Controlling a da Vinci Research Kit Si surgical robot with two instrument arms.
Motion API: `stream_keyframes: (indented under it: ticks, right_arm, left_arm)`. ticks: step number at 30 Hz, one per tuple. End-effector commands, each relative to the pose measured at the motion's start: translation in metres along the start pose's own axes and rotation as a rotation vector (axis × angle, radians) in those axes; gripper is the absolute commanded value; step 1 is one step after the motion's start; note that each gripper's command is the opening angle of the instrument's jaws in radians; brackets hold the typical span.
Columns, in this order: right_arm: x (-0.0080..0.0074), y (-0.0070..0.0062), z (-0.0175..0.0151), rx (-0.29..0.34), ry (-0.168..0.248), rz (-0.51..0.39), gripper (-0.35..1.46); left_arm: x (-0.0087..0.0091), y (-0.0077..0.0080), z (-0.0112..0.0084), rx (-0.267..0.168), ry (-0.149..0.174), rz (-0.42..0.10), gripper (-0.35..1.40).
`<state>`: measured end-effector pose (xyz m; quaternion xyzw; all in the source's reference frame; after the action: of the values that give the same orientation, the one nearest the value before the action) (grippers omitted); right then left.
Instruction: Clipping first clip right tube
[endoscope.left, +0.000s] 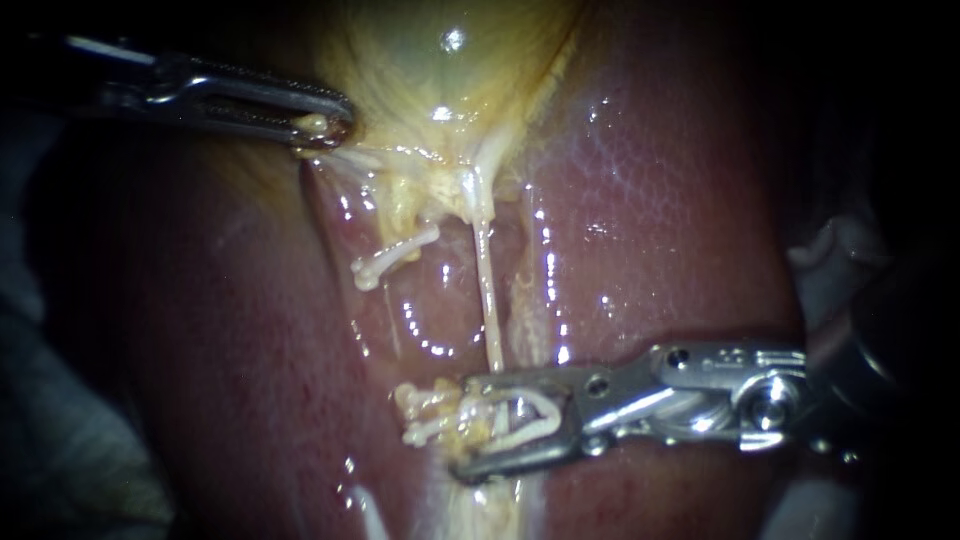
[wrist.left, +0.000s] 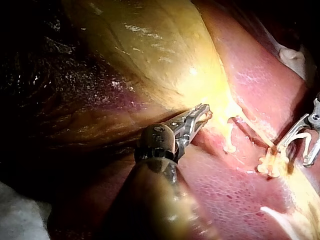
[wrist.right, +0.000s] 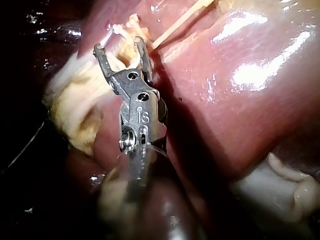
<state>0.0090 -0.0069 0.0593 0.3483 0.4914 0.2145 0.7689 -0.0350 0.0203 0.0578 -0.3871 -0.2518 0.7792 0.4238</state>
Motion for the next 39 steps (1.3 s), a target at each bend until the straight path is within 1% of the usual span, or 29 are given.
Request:
stream_keyframes:
  ticks: [1, 8, 14, 18, 24, 28, 34, 39]
  right_arm:
    - [-0.0001, 0.0000, -0.0002, 0.000, 0.000, 0.001, 0.50]
    - [-0.0008, 0.0007, -0.0020, 0.006, -0.002, 0.011, 0.50]
    - [-0.0015, 0.0020, -0.0036, 0.006, -0.002, 0.023, 0.50]
    - [-0.0018, 0.0031, -0.0041, 0.002, -0.001, 0.029, 0.50]
    - [-0.0022, 0.0048, -0.0038, -0.004, 0.000, 0.033, 0.50]
    - [-0.0029, 0.0059, -0.0030, -0.011, 0.001, 0.041, 0.50]
    - [-0.0038, 0.0069, -0.0020, -0.018, 0.001, 0.052, 0.50]
    - [-0.0039, 0.0073, -0.0011, -0.015, 0.004, 0.063, 0.50]
  left_arm:
    - [0.0000, 0.0000, 0.0000, 0.000, 0.000, 0.000, -0.35]
    - [0.0000, 0.0000, 0.0000, 0.000, 0.000, 0.000, -0.35]
    - [0.0000, 0.0000, -0.0001, 0.000, 0.000, 0.000, -0.35]
    - [0.0000, 0.0000, -0.0001, -0.001, 0.000, 0.000, -0.35]
    - [0.0000, 0.0000, 0.0000, 0.000, 0.000, 0.000, -0.35]
    - [0.0000, 0.0000, 0.0000, 0.000, 0.000, 0.000, -0.35]
    - [-0.0001, 0.0000, 0.0000, 0.000, 0.000, 0.000, -0.35]
    - [-0.0001, 0.0000, 0.0000, 0.000, 0.000, 0.000, -0.35]
